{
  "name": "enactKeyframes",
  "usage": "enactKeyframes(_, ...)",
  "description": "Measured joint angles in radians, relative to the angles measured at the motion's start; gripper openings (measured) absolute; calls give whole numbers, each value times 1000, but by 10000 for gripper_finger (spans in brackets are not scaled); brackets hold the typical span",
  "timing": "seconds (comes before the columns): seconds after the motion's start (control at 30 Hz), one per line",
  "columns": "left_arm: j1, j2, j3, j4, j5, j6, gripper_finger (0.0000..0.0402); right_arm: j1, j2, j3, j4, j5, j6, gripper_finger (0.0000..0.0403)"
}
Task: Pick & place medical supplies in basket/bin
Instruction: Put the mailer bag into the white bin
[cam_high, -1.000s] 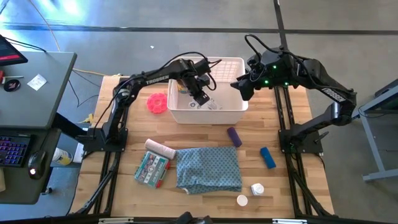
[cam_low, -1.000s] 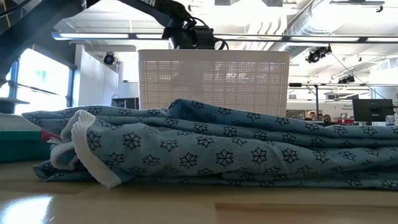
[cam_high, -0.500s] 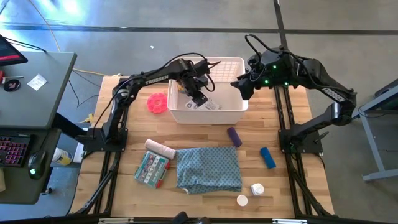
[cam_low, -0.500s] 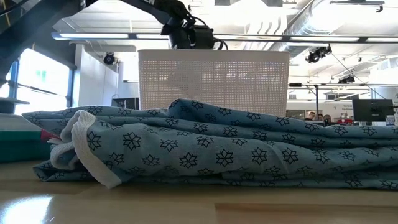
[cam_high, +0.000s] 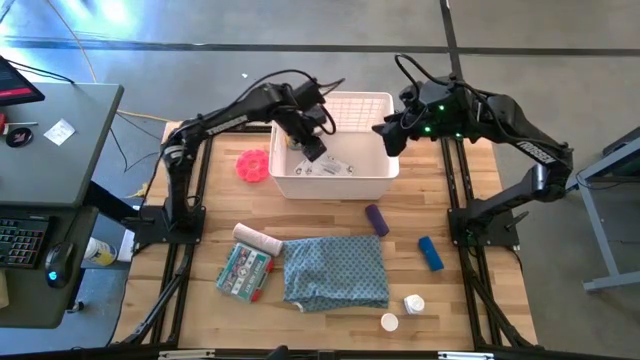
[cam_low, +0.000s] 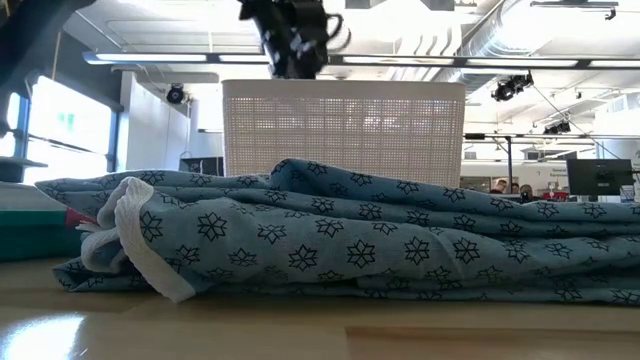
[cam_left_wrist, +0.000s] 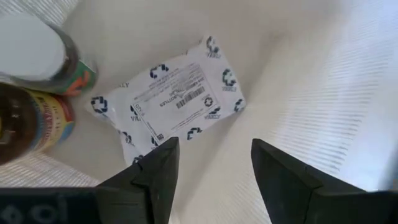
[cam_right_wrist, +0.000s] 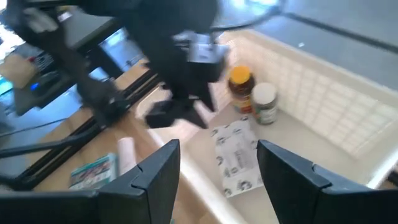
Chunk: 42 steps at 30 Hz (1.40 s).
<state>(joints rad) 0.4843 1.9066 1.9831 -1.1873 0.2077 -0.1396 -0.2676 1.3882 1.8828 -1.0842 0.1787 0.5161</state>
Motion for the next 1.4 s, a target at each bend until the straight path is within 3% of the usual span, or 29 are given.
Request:
enactKeyframes(0.17, 0, -107, 0, 11, -29, -30, 234, -24, 47, 0, 35, 33, -14, 204)
enactKeyframes(0.5, 0, -348, 0, 52, -104, -52, 234, -146, 255, 0, 187, -326, -62, 204)
enactKeyframes(0.87, 0, -527, 1, 70, -185, -58, 234, -253, 418, -1, 330, -525, -33, 204)
enactKeyframes(1.17, 0, -554, 1, 69, -219, -1, 234, -262, 443, 201, 396, -433, -84, 204)
enactKeyframes(1.4, 0, -532, 1, 68, -236, 56, 234, -263, 512, 328, 226, -332, -169, 204)
